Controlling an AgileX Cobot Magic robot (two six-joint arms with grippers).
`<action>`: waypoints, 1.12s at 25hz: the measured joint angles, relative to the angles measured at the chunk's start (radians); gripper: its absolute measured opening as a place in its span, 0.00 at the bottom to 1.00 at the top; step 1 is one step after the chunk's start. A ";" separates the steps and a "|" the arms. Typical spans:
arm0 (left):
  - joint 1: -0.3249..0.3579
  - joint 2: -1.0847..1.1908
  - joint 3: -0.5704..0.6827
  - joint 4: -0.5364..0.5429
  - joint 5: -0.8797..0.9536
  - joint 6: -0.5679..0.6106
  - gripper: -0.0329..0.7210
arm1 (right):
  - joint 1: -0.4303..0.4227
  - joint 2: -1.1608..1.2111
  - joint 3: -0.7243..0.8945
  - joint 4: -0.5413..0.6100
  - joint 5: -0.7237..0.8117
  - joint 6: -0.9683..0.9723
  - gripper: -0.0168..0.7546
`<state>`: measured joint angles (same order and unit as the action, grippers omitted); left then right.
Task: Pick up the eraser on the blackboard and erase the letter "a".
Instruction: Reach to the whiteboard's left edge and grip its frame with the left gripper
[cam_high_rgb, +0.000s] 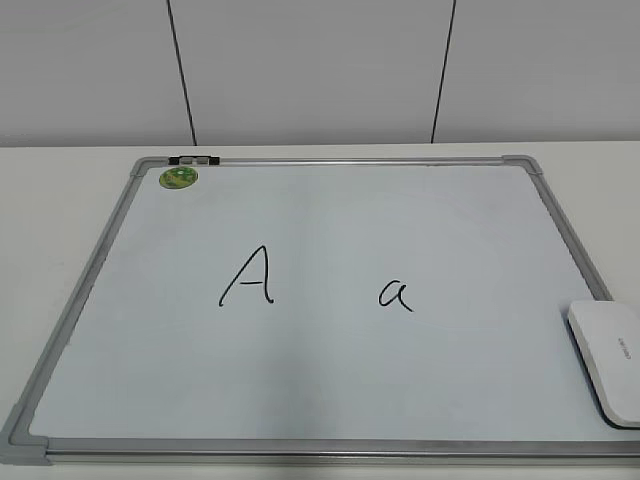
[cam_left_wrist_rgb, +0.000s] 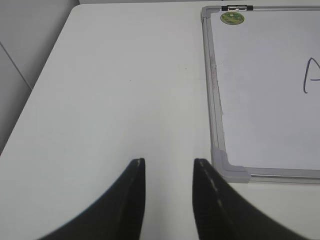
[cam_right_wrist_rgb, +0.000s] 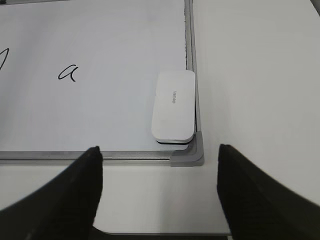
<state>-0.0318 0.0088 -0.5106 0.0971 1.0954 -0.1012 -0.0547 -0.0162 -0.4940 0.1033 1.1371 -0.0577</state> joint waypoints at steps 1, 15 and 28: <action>0.000 0.000 0.000 0.000 0.000 0.000 0.35 | 0.000 0.000 0.000 0.000 0.000 0.000 0.71; 0.000 0.009 0.000 0.005 0.000 0.000 0.35 | 0.000 0.000 0.000 0.000 0.000 0.000 0.71; 0.000 0.481 -0.047 -0.060 -0.187 0.000 0.36 | 0.000 0.000 0.000 0.000 0.000 0.000 0.71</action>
<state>-0.0318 0.4901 -0.5576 0.0369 0.9088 -0.1012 -0.0547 -0.0162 -0.4940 0.1033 1.1371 -0.0577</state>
